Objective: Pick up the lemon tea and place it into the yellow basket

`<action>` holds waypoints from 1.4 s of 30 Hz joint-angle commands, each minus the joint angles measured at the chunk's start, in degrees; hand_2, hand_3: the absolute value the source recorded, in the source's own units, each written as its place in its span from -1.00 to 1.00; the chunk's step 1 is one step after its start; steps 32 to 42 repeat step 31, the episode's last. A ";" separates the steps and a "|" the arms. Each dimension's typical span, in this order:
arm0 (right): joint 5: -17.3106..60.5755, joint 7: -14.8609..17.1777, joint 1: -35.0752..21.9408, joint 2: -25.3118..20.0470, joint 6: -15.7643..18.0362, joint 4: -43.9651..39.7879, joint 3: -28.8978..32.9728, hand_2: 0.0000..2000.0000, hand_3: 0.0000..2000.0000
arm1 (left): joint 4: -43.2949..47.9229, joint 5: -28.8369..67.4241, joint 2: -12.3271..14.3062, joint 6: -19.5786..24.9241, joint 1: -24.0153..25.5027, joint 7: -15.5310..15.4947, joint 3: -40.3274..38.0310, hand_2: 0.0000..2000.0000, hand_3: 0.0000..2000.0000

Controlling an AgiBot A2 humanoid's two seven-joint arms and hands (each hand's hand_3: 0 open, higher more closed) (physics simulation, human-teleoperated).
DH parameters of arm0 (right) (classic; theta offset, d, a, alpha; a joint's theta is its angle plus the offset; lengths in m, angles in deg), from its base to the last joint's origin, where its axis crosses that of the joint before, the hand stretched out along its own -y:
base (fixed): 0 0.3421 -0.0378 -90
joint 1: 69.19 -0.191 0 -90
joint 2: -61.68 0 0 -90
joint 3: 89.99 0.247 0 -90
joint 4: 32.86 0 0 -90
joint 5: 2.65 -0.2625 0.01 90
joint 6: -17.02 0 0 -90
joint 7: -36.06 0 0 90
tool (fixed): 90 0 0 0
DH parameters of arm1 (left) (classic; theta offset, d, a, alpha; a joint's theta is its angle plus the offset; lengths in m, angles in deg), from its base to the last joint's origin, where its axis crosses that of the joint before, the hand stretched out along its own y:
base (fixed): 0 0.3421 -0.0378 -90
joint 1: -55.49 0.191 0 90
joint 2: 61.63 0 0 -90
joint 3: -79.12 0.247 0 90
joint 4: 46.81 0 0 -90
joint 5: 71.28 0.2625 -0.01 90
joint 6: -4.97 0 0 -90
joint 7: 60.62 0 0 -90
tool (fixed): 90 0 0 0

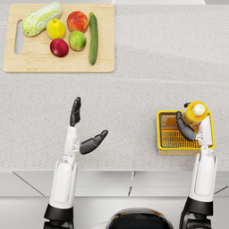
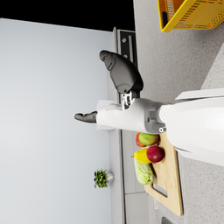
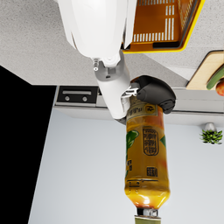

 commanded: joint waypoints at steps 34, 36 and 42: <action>-0.02 -13.51 -2.05 0.45 -11.31 3.80 -0.86 -1.00 -1.00 | -11.60 -0.04 3.17 -0.02 -10.58 0.00 -14.97 -1.00 -1.00; -0.02 -13.51 -2.05 0.45 -11.31 3.80 -0.86 -1.00 -1.00 | -11.60 -0.04 3.17 -0.02 -10.58 0.00 -14.97 -1.00 -1.00; -0.02 -13.51 -2.05 0.45 -11.31 3.80 -0.86 -1.00 -1.00 | -11.60 -0.04 3.17 -0.02 -10.58 0.00 -14.97 -1.00 -1.00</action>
